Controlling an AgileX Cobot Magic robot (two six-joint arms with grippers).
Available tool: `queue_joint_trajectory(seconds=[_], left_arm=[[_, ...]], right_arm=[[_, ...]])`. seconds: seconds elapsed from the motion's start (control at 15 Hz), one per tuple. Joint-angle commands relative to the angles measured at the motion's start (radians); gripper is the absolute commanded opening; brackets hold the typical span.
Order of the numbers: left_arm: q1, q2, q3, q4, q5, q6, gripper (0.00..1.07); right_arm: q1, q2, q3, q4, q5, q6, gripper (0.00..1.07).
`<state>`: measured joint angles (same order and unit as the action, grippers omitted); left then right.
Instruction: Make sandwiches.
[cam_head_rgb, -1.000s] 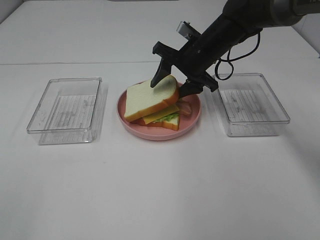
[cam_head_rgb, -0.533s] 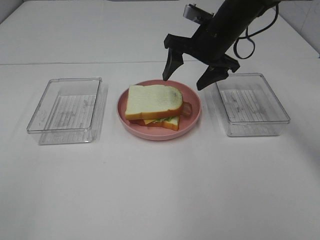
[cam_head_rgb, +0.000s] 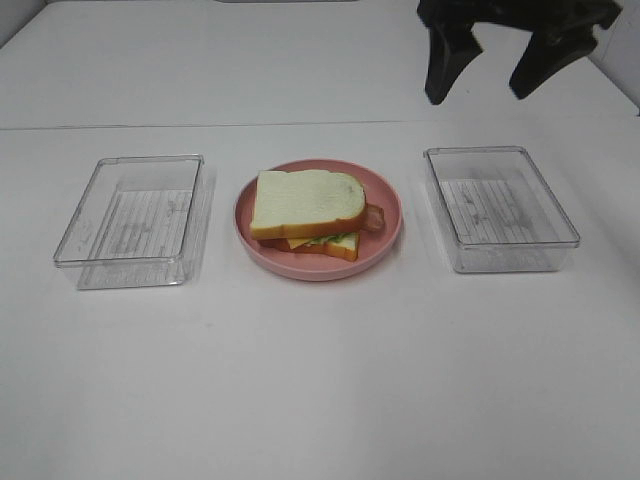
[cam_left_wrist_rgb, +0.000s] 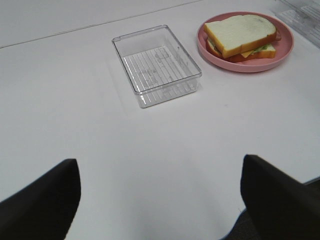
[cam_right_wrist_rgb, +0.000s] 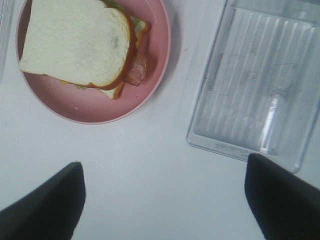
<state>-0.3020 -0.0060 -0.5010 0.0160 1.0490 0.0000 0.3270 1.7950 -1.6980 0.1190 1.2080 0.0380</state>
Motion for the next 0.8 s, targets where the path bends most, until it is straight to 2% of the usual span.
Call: queue_joint_trajectory(seconds=[0.07,0.2,0.4,0.53,0.8], left_arm=[[0.0,-0.02,0.001,0.002,-0.01,0.0,0.83],[0.0,-0.02,0.001,0.002,-0.01,0.0,0.83],[0.0,-0.02,0.001,0.002,-0.01,0.0,0.83],[0.0,-0.02,0.001,0.002,-0.01,0.0,0.83],[0.0,-0.02,0.001,0.002,-0.01,0.0,0.83]], right_arm=[[-0.001,-0.102,0.01,-0.076,0.084,0.032,0.81],[-0.001,-0.145,0.016,-0.099,0.084,0.058,0.81],[-0.001,-0.375,0.162,-0.158,0.084,0.082,0.81],[-0.001,-0.508,0.308,-0.158,0.084,0.082,0.81],[-0.001,-0.816,0.664,-0.158,0.082,0.082,0.81]])
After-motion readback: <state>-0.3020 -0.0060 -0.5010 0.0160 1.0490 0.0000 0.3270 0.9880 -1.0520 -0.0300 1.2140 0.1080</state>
